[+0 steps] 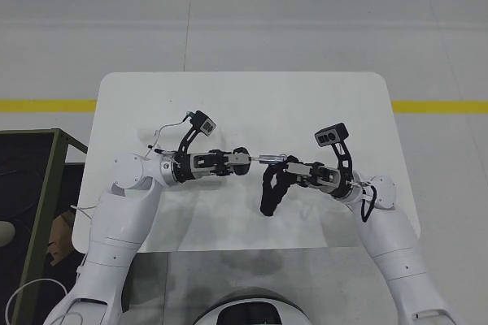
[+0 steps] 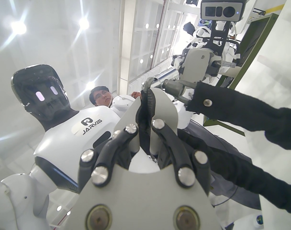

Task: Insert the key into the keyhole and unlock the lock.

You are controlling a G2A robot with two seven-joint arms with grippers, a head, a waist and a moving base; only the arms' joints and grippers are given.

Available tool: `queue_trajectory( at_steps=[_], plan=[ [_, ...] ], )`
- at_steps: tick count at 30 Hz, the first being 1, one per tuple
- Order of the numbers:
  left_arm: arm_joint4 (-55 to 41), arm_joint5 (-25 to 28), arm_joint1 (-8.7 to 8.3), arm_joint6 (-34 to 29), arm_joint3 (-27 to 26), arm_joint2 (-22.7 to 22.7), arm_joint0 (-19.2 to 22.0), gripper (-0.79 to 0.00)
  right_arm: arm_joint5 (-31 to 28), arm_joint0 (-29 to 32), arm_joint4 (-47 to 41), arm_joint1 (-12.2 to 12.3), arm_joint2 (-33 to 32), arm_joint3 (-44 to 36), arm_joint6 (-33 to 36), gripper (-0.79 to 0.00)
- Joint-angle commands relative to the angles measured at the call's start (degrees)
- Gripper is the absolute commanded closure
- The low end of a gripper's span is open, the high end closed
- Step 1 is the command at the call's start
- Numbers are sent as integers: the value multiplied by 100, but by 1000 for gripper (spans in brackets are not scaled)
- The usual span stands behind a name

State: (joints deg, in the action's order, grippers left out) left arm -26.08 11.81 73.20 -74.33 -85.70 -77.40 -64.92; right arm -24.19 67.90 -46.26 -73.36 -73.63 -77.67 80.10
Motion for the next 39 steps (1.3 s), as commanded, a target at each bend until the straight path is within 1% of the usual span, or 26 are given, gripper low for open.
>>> queue_trajectory(
  at_steps=[1, 5, 7, 9, 10, 11, 13, 14, 24, 33, 39],
  plan=[
    [-34, 9, 2, 55, -13, -29, -14, -785, -1, -2, -34, -1, -8, 9, -1, 0],
    [-156, -31, 1, 90, 23, -115, -20, -779, 20, -9, -121, 0, -49, 27, 20, 0],
    [-147, -21, -5, 76, 64, -157, -16, -631, 28, -9, -159, 0, -67, 36, 29, 0],
    [-133, -3, -8, 64, 102, -182, -15, -372, 38, -10, -182, -2, -73, 36, 38, 0],
    [-132, 9, -8, 58, 114, -184, -17, -320, 45, -9, -188, -3, -72, 40, 45, 0],
    [-122, 23, -8, 52, 123, -182, -20, -203, 52, -11, -190, -4, -69, 42, 52, 0],
    [-116, 40, -6, 53, 130, -176, -24, -31, 48, -15, -186, -9, -60, 47, 48, 0],
    [-116, 44, -6, 54, 132, -175, -24, 0, 44, -19, -184, -11, -54, 50, 44, 0],
    [-57, 160, -3, 31, 106, -173, -38, 0, 35, -33, -184, -30, -41, 60, 35, 0],
    [183, 253, -2, 69, -19, -122, -61, 0, 17, -20, 50, -17, -51, -5, 17, 0],
    [149, 229, 3, 91, -70, -111, -76, 0, 84, -4, -109, -19, -40, 4, 84, 0]
  ],
)
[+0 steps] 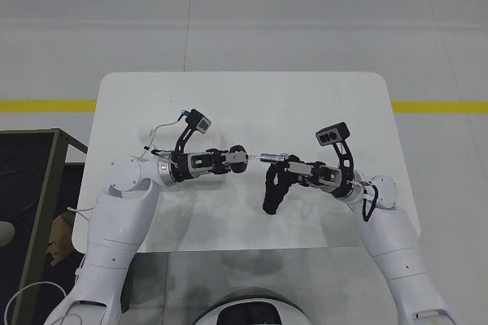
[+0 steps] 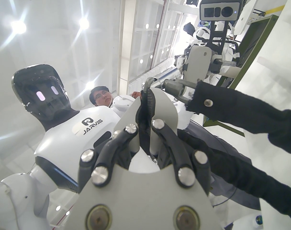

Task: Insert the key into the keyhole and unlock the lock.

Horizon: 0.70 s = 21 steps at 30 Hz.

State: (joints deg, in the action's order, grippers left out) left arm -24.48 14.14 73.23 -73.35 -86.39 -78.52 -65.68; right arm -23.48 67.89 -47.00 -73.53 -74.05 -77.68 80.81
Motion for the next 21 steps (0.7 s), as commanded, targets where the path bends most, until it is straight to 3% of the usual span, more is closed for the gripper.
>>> queue_trajectory(
  at_steps=[1, 14, 16, 21],
  plan=[
    [-17, -8, 1, -11, 1, 1, 2, 0, 22, 5, -124, -8, 5, 10, 22, 0],
    [-177, -144, -9, 51, 160, -129, 11, 0, 273, 9, -982, -23, -282, 240, 272, 0],
    [61, -439, -22, -8, 218, -60, 48, 0, 360, 1, -1213, -46, -239, 349, 359, 0],
    [61, -439, -22, -8, 218, -60, 48, 0, 329, -94, -649, -22, -203, 507, 313, 0]
  ],
)
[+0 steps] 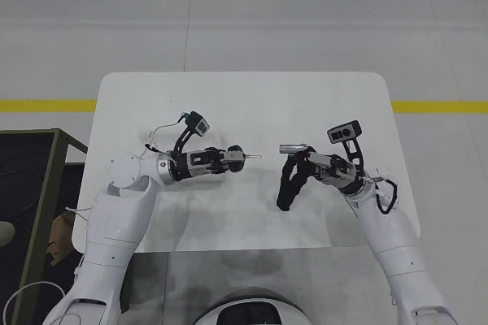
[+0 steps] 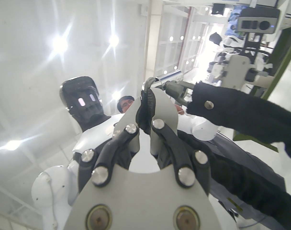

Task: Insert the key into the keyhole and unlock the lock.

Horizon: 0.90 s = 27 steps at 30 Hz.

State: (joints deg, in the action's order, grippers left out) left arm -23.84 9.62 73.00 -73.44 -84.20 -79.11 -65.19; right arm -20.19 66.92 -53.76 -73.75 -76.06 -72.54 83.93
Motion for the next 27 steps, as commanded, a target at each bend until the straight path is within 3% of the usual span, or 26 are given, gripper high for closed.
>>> queue_trajectory(
  at_steps=[1, 3, 7, 12, 14, 17, 25, 27],
  plan=[
    [-4, 13, 0, 2, -1, -1, -1, 0, 0, 3, 27, 0, -2, -7, 1, 0],
    [221, 240, -8, 98, -255, -14, -136, 0, 115, 218, -55, -3, 25, -160, -101, 0],
    [1020, 1928, -2, 996, -822, -180, -382, 0, 366, 527, -544, -12, -91, -548, -545, 0],
    [1970, 4264, 79, 2232, -553, -159, -455, 0, 596, 590, -1323, -58, -151, -502, -663, 0],
    [2301, 4838, 137, 2825, -280, -70, -457, 0, 613, 606, -1457, -72, -162, -457, -724, 0],
    [2942, 4838, 184, 3249, -401, -47, -386, 0, 619, 611, -1484, -84, -166, -434, -741, 0],
    [2951, 4666, 184, 3337, -394, -74, -491, 0, 522, 599, -1352, -76, -202, -438, -752, 0],
    [3970, 4838, 160, 3504, -770, -409, -487, 0, 556, 810, -1198, -63, -217, -718, -890, 0]
  ],
)
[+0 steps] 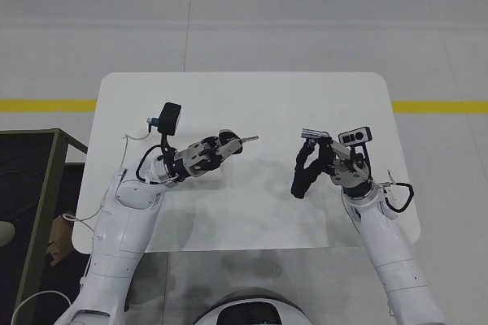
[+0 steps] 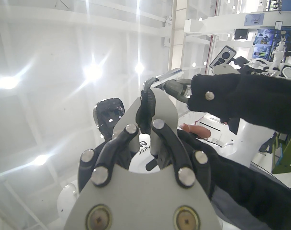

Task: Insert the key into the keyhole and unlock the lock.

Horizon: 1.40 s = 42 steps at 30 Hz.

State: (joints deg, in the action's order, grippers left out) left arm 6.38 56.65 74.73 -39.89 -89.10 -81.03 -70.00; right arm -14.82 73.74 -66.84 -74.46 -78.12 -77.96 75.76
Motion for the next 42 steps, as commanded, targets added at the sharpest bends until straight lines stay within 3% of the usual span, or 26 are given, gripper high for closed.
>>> queue_trajectory(
  at_steps=[1, 5, 6, 22, 24, 27, 30, 32, 35, 38, 39, 42],
  plan=[
    [1488, 135, -2, 407, -457, -305, -19, 0, 32, 184, 237, 19, -29, -279, -117, 0],
    [3287, 135, 72, 2246, -995, -260, -54, 0, 81, 277, 265, 23, -65, -438, -216, 0],
    [3476, 135, 76, 2416, -951, -227, -87, 0, 81, 279, 269, 23, -65, -443, -217, 0],
    [3476, 135, 76, 2416, -951, -227, -87, 0, 81, 279, 269, 23, -65, -443, -217, 0],
    [4438, 135, 38, 2441, -1620, -458, 4, 0, 140, 387, 249, 23, -55, -532, -311, 0],
    [5996, 135, -33, 3571, -2017, -408, 207, 0, 173, 548, 308, 32, -96, -765, -449, 0],
    [8233, 135, -202, 4954, -1968, -263, 542, 0, 222, 619, 192, 27, -120, -899, -482, 0],
    [9686, 72, -317, 6319, -1790, -93, 673, 0, 255, 662, 203, 32, -150, -992, -484, 0],
    [11354, -846, -470, 8459, -1166, 201, 703, 0, 300, 705, 211, 38, -205, -1088, -500, 0],
    [12409, -1801, -597, 10126, -477, 418, 758, 0, 364, 725, 196, 43, -244, -1117, -504, 0],
    [12627, -2060, -624, 10367, -272, 430, 780, 0, 372, 725, 239, 47, -262, -1125, -499, 0],
    [12627, -2060, -624, 10367, -272, 430, 780, 0, 302, 724, 287, 50, -297, -1129, -514, 0]
  ],
)
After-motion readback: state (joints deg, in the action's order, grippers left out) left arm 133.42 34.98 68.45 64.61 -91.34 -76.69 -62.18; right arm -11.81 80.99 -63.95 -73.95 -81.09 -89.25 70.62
